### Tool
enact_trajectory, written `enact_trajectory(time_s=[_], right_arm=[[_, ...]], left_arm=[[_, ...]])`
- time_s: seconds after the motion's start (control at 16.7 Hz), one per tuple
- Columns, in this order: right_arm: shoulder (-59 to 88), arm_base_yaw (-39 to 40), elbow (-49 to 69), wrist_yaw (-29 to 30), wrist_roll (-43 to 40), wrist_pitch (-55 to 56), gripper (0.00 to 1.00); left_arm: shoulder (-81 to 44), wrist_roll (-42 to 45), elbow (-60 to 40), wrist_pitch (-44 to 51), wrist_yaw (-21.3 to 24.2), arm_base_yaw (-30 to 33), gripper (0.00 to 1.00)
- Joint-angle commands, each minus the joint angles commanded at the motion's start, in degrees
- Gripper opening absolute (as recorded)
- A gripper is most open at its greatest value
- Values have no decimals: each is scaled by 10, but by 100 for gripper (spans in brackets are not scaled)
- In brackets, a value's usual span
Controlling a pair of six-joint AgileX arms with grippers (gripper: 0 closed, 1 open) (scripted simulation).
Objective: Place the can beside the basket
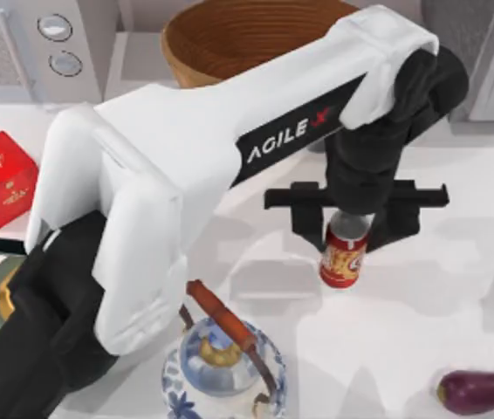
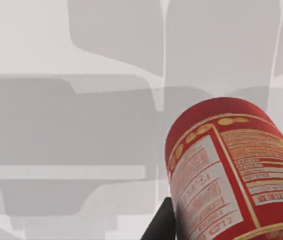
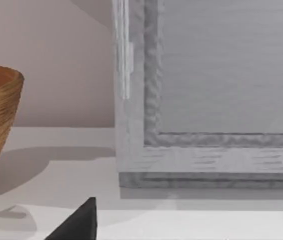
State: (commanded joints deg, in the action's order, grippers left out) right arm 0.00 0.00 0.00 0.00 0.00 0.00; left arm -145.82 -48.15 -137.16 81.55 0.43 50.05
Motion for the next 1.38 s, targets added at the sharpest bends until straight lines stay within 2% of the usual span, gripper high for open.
enact_trajectory(time_s=[0.54,1.14,1.38], right_arm=[[0,0,0,0,0,0,100],[0,0,0,0,0,0,100],[0,0,0,0,0,0,100]], left_arm=[[0,0,0,0,0,0,98],[-1,0,-2,2,0,-1,100],[-23,-3,-69,52,-1,-2,100]])
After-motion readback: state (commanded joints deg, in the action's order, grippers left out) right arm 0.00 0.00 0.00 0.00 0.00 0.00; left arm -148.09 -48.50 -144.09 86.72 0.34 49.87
